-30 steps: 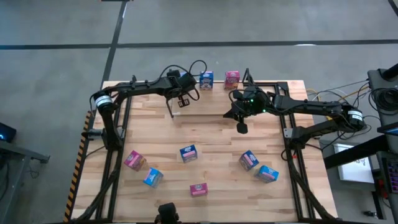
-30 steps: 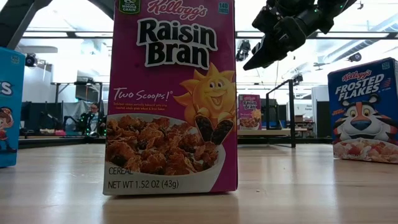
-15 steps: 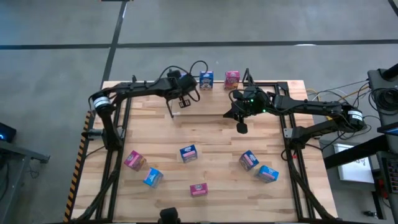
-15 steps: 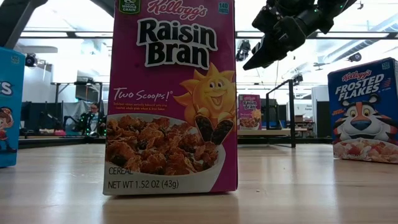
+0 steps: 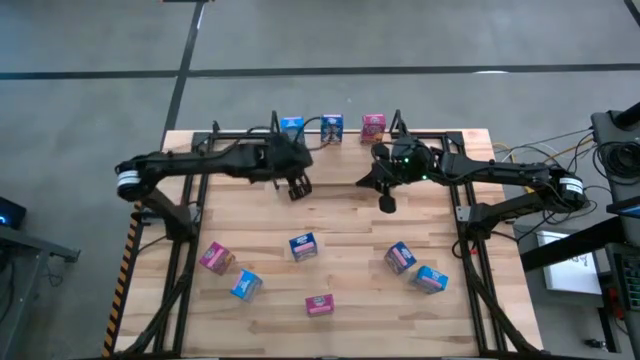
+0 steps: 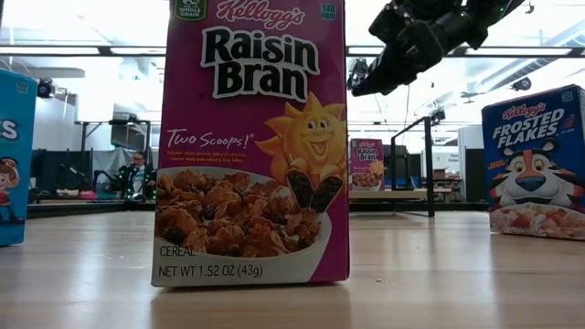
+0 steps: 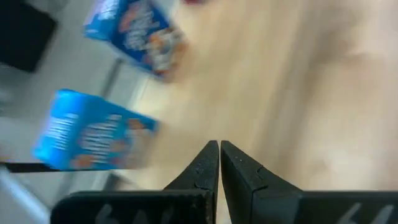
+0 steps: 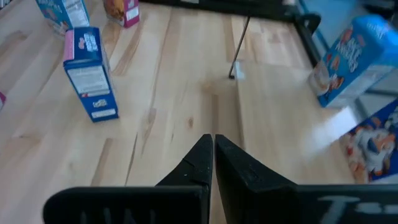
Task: Stack cereal on shelf
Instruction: Put the left dark blue cereal box on the shelf aligned with the other dark blue cereal
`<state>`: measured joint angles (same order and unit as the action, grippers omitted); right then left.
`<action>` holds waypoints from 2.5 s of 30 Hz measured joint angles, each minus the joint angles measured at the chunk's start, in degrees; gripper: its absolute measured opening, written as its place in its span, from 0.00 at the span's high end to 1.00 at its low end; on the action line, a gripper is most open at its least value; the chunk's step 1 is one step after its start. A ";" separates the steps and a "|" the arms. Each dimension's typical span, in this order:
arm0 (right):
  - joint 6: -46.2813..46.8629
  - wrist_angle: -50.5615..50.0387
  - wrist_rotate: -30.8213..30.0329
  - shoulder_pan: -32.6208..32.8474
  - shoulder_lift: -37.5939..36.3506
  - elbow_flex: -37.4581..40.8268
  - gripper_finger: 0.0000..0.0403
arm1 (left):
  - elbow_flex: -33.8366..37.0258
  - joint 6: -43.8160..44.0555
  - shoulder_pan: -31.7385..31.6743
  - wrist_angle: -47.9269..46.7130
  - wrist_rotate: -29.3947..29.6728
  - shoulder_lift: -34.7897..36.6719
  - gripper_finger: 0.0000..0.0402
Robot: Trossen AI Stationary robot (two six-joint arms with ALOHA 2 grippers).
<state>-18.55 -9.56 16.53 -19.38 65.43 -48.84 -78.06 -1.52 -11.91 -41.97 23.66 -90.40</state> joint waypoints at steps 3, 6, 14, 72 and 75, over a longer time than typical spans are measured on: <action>-0.30 1.87 0.02 0.00 0.00 0.00 0.98 | 0.00 5.78 3.37 -2.24 -5.80 1.68 1.00; -0.04 2.80 0.18 0.00 0.00 0.00 0.98 | 0.00 10.61 6.32 -3.76 -11.91 2.60 0.99; 0.58 2.82 0.42 0.00 0.00 0.00 0.98 | 0.00 17.43 14.28 -7.15 -18.42 2.82 0.81; 0.80 2.64 0.39 0.02 -0.07 0.00 0.98 | 0.08 30.94 27.33 -7.94 -8.21 -8.23 0.58; 0.92 2.42 0.39 0.02 -0.13 0.00 0.98 | -1.19 28.10 27.20 -8.23 -8.20 -8.23 0.59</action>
<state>-17.63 -7.14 16.93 -19.35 65.30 -48.84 -79.25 26.57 15.30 -50.20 15.46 -98.63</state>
